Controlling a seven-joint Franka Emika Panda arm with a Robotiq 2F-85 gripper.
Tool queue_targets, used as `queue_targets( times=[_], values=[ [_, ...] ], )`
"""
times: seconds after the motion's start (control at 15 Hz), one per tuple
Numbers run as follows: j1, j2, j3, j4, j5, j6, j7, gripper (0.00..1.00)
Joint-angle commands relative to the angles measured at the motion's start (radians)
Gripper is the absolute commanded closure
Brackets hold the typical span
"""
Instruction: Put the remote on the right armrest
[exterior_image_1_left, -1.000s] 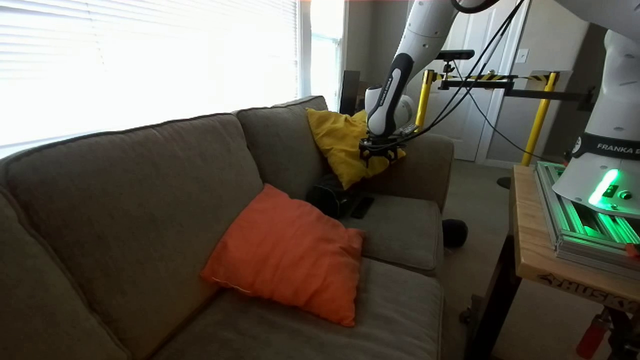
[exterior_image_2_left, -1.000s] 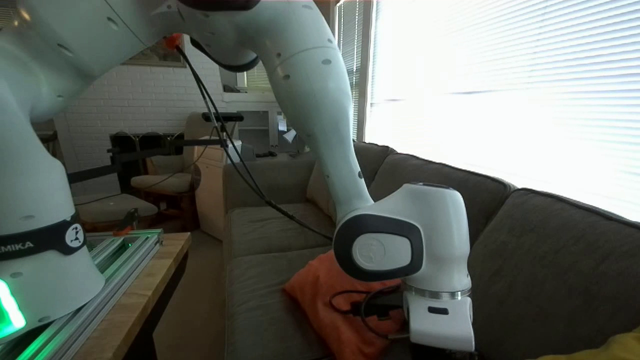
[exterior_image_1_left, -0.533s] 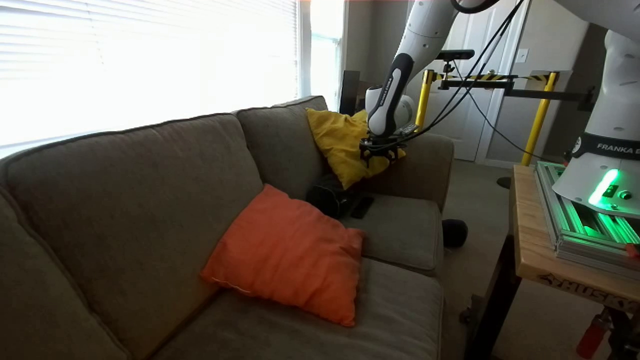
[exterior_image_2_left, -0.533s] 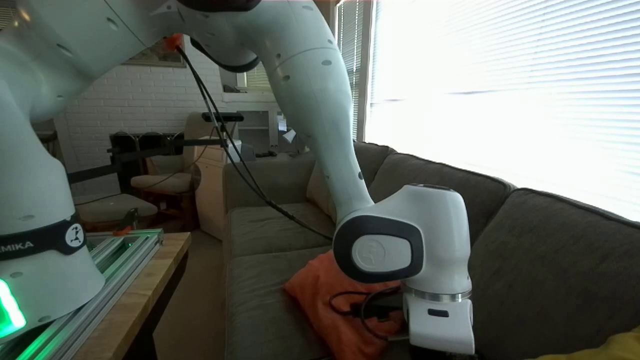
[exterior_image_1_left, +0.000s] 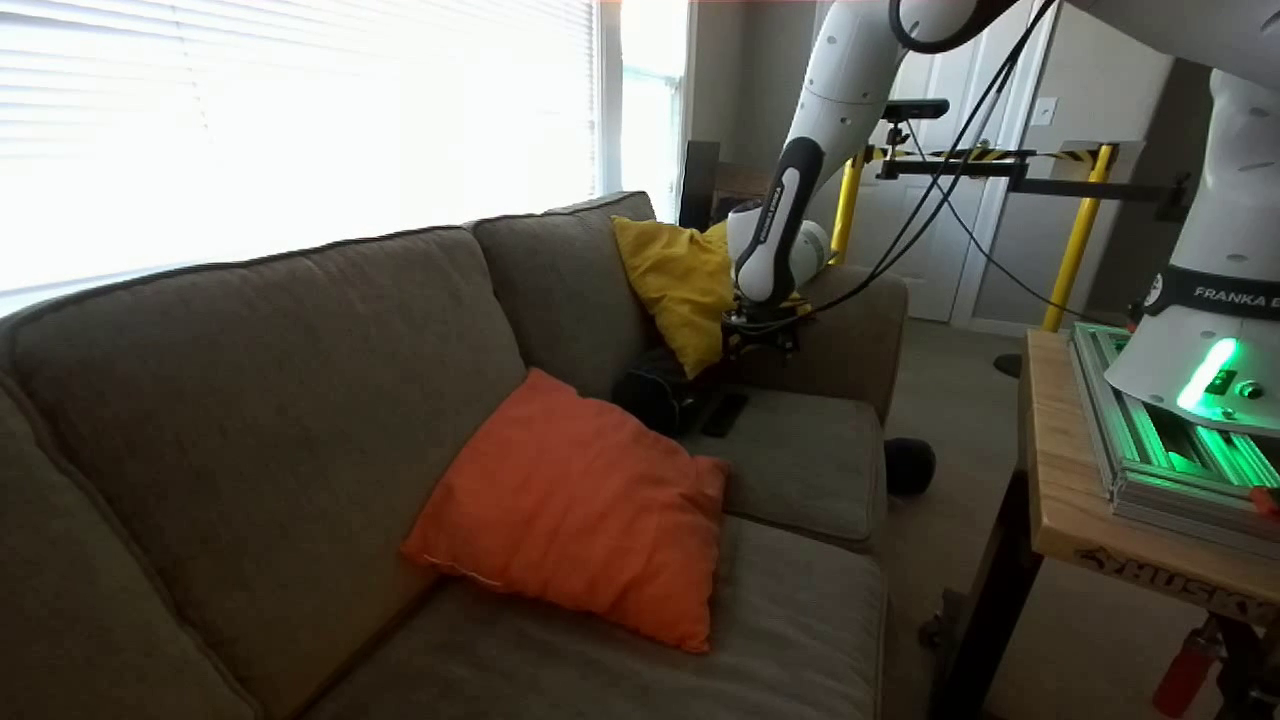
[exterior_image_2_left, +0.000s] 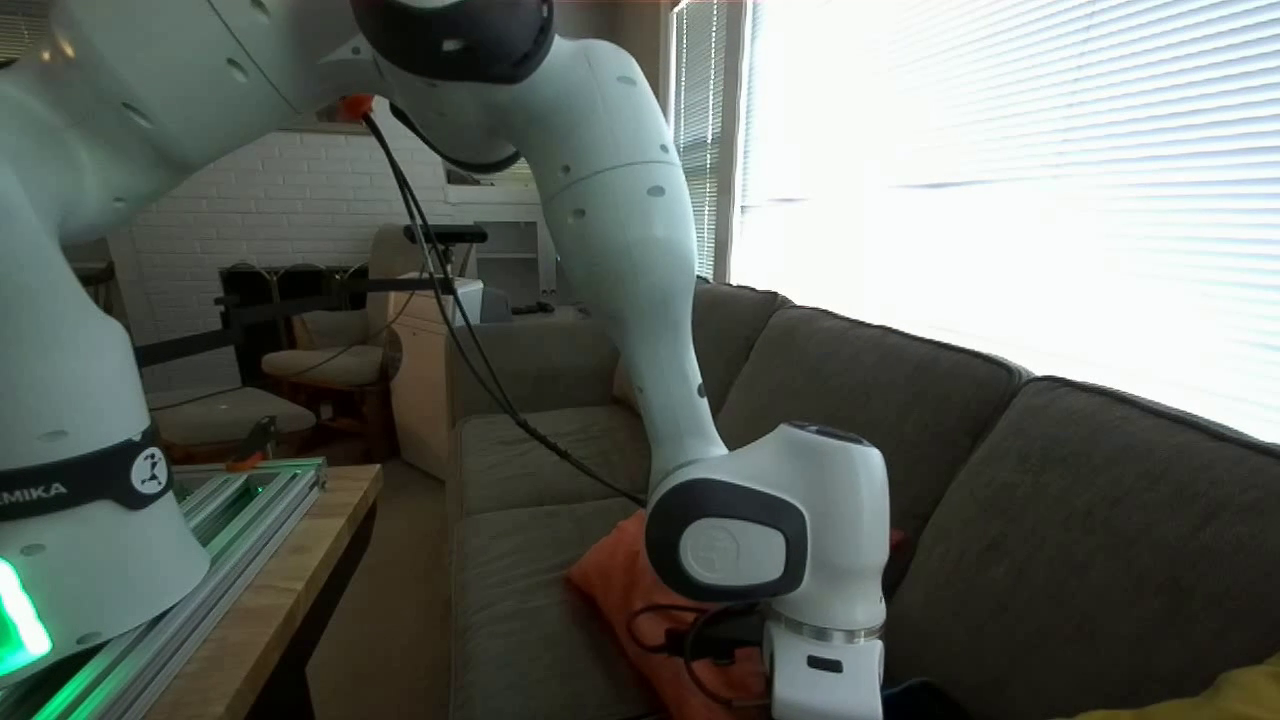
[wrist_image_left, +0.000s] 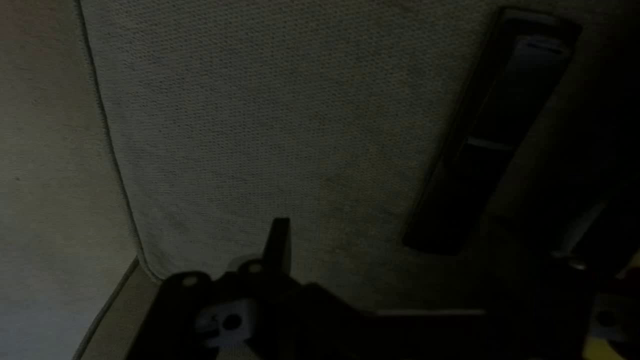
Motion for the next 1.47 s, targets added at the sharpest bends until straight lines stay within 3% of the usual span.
queue_targets(
  times=[0.0, 0.47, 0.53, 0.6, 1.4],
  values=[
    [0.018, 0.119, -0.014, 0.107, -0.028, 0.01, 0.015, 0.0],
    [0.084, 0.303, -0.07, 0.288, -0.023, -0.054, 0.107, 0.0],
    [0.087, 0.31, -0.067, 0.298, -0.025, -0.065, 0.109, 0.0],
    [0.058, 0.26, -0.039, 0.237, -0.021, -0.026, 0.069, 0.0],
    [0.094, 0.395, -0.083, 0.373, -0.012, 0.026, 0.209, 0.0]
  ],
)
